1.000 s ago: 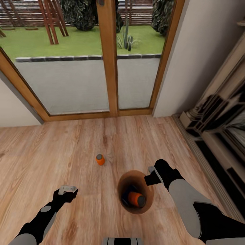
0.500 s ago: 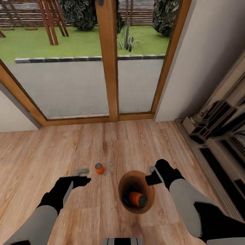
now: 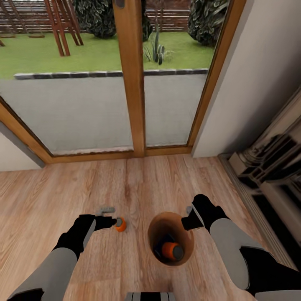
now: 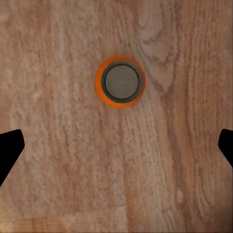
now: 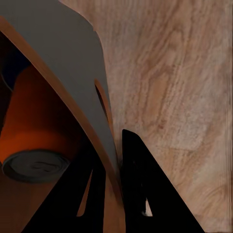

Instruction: Put the three can of soda from the living room inside the tash can in the kitchen.

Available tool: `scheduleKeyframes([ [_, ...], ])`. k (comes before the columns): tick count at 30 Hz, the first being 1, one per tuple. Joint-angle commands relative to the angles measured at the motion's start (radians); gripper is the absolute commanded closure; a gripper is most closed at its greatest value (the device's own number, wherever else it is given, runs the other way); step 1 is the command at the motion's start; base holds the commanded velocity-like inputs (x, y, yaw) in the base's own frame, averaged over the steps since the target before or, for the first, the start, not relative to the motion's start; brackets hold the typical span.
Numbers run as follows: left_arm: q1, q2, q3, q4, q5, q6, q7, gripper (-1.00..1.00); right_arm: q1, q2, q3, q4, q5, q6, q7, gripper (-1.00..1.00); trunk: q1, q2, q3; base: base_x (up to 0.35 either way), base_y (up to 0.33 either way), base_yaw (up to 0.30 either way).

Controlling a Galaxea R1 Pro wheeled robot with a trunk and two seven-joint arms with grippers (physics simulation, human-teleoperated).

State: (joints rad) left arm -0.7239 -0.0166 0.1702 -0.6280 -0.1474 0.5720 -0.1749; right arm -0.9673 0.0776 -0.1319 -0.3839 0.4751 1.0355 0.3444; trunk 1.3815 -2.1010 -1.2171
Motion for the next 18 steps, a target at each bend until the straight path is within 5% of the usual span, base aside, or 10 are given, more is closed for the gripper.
scheduleKeyframes([
  [1, 0.000, 0.000, 0.000, 0.000, 0.000, 0.000, 0.000, -1.00, 0.000, -0.005, -0.003, 0.000, -0.028, 0.008, 0.005, 1.00, 0.000, 0.000, 0.000, 0.326, 0.000, 0.000],
  [18, 0.000, -0.002, 0.000, -0.001, -0.007, 0.000, -0.001, -1.00, -0.040, -0.016, -0.002, 0.001, -0.027, 0.012, 0.000, 1.00, 0.000, 0.000, 0.000, 0.169, 0.000, 0.000],
])
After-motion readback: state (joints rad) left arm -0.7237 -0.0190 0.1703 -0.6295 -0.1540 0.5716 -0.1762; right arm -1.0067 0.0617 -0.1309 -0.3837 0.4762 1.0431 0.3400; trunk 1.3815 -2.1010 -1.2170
